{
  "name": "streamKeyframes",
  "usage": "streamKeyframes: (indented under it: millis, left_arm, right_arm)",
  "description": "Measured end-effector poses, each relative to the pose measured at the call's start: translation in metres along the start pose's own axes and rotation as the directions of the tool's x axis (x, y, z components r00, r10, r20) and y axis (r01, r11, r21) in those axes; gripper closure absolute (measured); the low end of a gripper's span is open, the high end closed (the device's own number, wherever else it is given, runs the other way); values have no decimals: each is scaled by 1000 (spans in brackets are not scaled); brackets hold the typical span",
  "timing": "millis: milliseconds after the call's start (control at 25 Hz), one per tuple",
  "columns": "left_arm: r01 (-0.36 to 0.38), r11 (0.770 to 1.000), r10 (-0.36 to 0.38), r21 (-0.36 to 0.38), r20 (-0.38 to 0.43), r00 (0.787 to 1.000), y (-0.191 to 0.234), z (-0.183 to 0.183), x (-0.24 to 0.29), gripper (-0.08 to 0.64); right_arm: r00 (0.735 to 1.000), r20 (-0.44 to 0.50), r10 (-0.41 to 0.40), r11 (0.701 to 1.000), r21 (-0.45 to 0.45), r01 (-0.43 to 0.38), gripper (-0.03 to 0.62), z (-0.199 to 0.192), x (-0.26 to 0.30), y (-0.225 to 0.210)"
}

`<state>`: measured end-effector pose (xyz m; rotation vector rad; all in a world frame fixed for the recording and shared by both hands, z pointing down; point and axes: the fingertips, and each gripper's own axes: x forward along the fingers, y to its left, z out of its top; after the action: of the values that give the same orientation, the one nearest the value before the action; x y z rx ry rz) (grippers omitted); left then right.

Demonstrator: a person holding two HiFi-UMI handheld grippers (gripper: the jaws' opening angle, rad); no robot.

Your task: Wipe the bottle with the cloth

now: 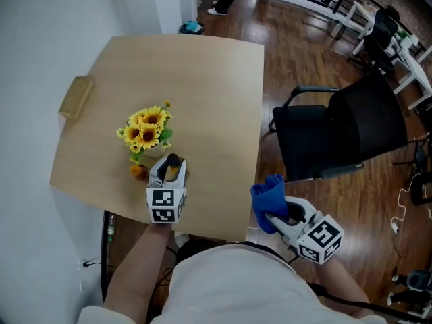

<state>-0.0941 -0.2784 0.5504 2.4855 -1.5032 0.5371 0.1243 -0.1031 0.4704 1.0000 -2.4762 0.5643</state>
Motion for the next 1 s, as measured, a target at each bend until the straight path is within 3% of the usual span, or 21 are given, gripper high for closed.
streamKeyframes:
  millis: [200, 440, 680, 840, 1000]
  left_arm:
    - [-57, 997, 57, 45, 20, 998, 0, 14, -15, 299]
    - [-111, 994, 113, -20, 90, 990, -16, 36, -94, 302]
    - [-171, 984, 172, -43, 29, 985, -38, 19, -197, 333]
    - [-220, 972, 220, -79, -10, 975, -46, 4, -252, 348]
    - [-223, 969, 226, -105, 12, 974, -56, -1, -292, 348]
  right_arm:
    - [998, 23, 51, 999, -18, -50, 445, 4, -1, 1]
    - [989, 33, 147, 986, -82, -144, 445, -1, 2, 16]
    - [968, -14, 252, 948, -195, -250, 445, -19, 16, 31]
    - [963, -95, 252, 908, -322, -269, 445, -31, 23, 45]
    - [960, -82, 267, 898, -340, -279, 443, -33, 13, 83]
